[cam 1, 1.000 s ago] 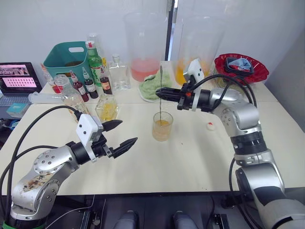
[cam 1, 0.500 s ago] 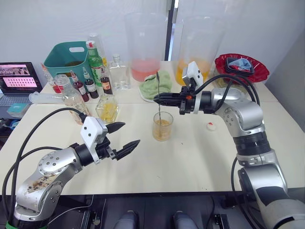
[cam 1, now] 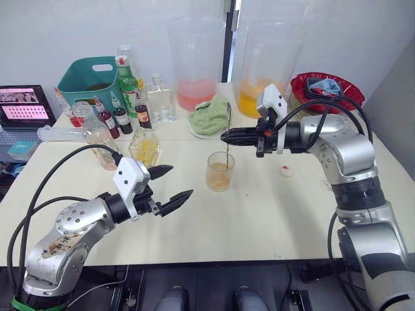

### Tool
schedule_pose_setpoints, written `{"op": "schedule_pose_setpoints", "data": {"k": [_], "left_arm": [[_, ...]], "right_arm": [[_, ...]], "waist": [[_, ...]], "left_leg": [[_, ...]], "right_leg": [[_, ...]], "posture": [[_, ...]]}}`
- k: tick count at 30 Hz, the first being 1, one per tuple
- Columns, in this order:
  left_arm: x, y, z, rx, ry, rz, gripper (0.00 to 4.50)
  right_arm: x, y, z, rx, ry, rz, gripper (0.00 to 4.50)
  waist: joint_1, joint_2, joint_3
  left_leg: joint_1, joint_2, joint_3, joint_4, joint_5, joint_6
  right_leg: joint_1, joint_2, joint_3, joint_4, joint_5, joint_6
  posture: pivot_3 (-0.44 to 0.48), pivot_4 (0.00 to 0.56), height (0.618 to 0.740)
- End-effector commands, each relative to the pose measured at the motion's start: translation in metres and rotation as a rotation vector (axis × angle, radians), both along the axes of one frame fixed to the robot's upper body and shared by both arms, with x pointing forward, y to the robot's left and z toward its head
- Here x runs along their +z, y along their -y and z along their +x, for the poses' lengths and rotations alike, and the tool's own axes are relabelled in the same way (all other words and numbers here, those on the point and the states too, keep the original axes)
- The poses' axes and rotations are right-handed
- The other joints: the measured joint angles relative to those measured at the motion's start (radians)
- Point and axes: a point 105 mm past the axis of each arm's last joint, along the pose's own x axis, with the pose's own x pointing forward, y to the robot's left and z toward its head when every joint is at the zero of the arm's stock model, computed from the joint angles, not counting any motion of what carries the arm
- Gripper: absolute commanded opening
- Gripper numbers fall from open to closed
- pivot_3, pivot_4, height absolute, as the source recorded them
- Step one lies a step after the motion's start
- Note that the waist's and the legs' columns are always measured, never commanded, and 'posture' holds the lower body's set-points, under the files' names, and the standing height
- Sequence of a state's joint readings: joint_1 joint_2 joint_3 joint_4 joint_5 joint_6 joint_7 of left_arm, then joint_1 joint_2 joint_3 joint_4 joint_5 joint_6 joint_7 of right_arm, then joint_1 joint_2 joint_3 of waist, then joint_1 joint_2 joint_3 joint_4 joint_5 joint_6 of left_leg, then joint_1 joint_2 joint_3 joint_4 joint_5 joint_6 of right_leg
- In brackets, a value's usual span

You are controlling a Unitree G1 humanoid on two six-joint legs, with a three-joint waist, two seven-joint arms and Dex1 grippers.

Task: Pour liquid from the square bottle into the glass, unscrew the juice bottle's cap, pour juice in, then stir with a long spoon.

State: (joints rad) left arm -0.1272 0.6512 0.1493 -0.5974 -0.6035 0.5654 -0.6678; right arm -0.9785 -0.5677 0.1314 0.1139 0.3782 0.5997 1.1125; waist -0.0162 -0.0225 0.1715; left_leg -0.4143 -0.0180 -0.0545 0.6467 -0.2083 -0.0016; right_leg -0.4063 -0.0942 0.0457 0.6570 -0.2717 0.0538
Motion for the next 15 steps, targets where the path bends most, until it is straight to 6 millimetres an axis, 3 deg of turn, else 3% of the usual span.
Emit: {"op": "schedule_pose_setpoints", "data": {"k": [1, 15], "left_arm": [[0.01, 0.004, -0.002, -0.027, 0.058, 0.003, 4.45], [0.013, 0.003, -0.002, -0.04, 0.063, 0.027, 4.45]], "right_arm": [[0.017, -0.006, 0.002, -0.001, 0.088, 0.036, 0.0], [0.023, -0.03, 0.006, 0.01, 0.126, 0.188, 0.0]], "waist": [[0.0, 0.0, 0.0], [-0.001, 0.0, 0.0]], "left_leg": [[0.0, 0.0, 0.0, 0.0, 0.0, 0.0], [0.0, 0.0, -0.001, 0.0, 0.0, 0.0]], "right_leg": [[0.0, 0.0, 0.0, 0.0, 0.0, 0.0], [0.0, 0.0, 0.0, 0.001, 0.0, 0.0]], "posture": [[0.0, 0.15, 0.74], [0.0, 0.15, 0.74]]}}
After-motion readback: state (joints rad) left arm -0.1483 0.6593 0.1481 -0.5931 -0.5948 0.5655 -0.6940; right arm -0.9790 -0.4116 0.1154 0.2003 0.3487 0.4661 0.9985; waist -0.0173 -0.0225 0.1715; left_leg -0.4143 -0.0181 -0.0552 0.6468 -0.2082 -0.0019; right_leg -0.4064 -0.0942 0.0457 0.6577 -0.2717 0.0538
